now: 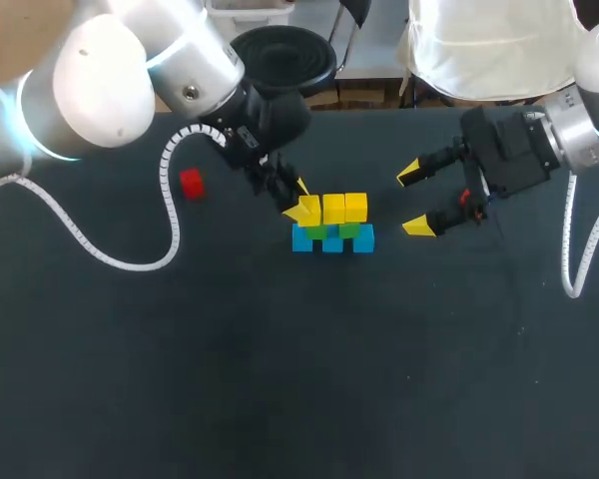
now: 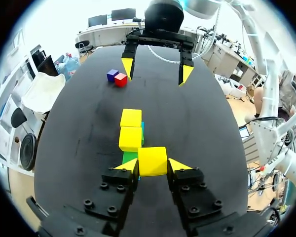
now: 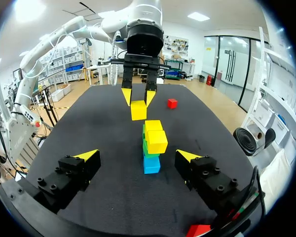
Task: Place the blue cubes, place green cubes on the blue cubes, place the yellow cubes on the green cubes, then place the red cubes on the yellow cubes, and place purple cube on the red cubes.
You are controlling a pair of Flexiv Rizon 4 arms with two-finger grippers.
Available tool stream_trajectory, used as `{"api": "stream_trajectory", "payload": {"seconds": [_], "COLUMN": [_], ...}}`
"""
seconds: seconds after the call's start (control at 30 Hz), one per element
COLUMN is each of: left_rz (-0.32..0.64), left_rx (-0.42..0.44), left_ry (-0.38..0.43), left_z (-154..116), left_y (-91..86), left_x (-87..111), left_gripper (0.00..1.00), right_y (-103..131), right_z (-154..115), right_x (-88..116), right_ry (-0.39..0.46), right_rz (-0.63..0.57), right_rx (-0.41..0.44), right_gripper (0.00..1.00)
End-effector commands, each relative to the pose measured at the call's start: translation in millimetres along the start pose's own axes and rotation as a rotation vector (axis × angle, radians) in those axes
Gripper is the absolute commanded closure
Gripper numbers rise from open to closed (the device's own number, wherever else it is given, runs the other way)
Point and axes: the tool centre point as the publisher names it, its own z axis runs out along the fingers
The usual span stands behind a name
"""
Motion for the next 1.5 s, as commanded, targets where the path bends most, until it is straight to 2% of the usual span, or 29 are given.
{"api": "stream_trajectory", "payload": {"seconds": [0.03, 0.13, 0.17, 0.27, 0.77, 1.5], "left_rz": [0.001, 0.001, -0.003, -0.010, -0.028, 0.004], "left_rx": [-0.001, -0.001, 0.013, 0.022, 0.053, 0.067], "left_ry": [0.001, 0.001, -0.028, -0.042, -0.066, -0.060], "left_z": [0, 0, -1, -2, 0, 5], "left_y": [-0.3, -0.3, 2.1, 7.6, 15.1, 15.4], "left_x": [0.2, 0.2, -1.5, -3.1, 3.5, 5.0], "left_gripper": [1.00, 1.00, 1.00, 1.00, 1.00, 1.00], "right_y": [0, 0, 0, 0, 0, 0], "right_z": [0, 0, 0, 0, 0, 0], "right_x": [0, 0, 0, 0, 0, 0], "right_ry": [-0.002, -0.002, -0.002, -0.002, -0.002, -0.002], "right_rz": [-0.001, -0.001, -0.001, -0.001, -0.001, -0.001], "right_rx": [0.000, 0.000, 0.000, 0.000, 0.000, 0.000], "right_gripper": [0.00, 0.00, 0.00, 0.00, 0.00, 0.00]}}
